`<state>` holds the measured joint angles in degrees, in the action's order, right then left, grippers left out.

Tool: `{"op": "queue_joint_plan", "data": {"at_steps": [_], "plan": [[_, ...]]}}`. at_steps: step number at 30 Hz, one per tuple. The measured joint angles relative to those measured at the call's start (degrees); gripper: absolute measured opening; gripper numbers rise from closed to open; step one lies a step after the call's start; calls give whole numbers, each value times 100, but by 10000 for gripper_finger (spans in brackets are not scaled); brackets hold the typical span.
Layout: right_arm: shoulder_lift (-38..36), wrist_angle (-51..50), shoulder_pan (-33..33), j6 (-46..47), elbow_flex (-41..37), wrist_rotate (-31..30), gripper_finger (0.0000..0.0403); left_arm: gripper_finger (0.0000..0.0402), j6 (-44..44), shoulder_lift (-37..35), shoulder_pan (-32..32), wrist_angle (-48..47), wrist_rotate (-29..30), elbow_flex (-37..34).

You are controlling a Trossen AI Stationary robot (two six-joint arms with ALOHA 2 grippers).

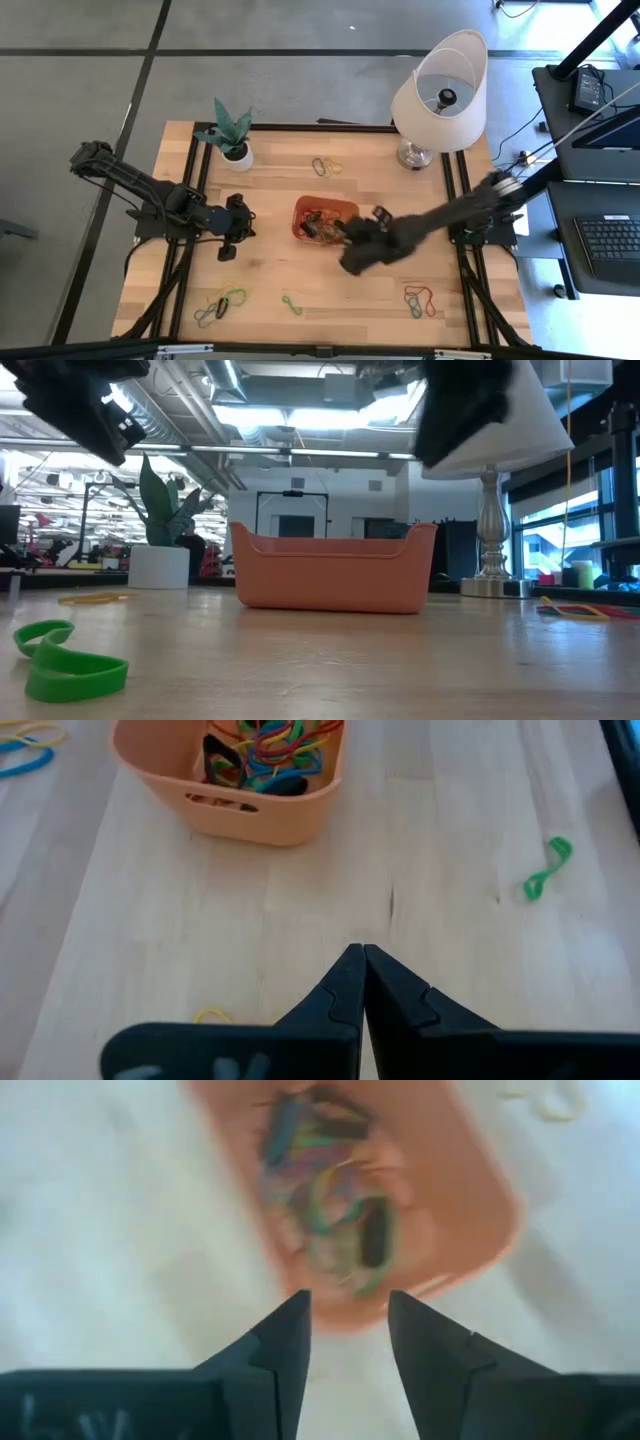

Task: Pick and place rubber bands into bin
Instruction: Put the green rubber band into the orange bin

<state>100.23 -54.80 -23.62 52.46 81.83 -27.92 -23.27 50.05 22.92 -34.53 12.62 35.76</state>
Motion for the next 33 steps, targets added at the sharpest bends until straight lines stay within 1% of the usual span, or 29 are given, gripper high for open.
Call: {"op": "queue_joint_plan", "data": {"at_steps": [4,8,11,14,17,20,23,27,29,31,33], "plan": [[-1089,1354,-667,278,-1383,-2,124,3,-13,316,178,-3,-4,373],[-2128,2453,-1267,446,-2552,-7,108,3,-162,951,363,-186,-4,907],[-2757,2879,-1629,453,-3261,-28,96,3,-688,1566,489,-810,-11,1399],[-3211,2999,-1831,815,-3832,-84,85,3,-1722,2160,660,-1647,-45,1960],[-3439,3070,-1931,1190,-4259,-79,77,3,-2703,2690,890,-2287,-152,2455],[-3456,3134,-1952,1189,-4544,123,74,3,-3431,3085,1091,-2544,-404,2771],[-3430,3336,-1949,1183,-4773,278,74,3,-4296,3331,1278,-2558,-649,2862],[-3427,3448,-1947,1164,-4959,286,74,3,-6427,3543,1486,-2619,-997,2861],[-3427,3455,-1950,1163,-5010,297,74,3,-7258,3632,1565,-2752,-1093,2860],[-3427,3453,-1947,1162,-5026,299,74,4,-7758,3744,1659,-2868,-1093,2860],[-3427,3450,-1947,1138,-5026,299,74,6,-7949,3846,1742,-2895,-1087,2860]]}}
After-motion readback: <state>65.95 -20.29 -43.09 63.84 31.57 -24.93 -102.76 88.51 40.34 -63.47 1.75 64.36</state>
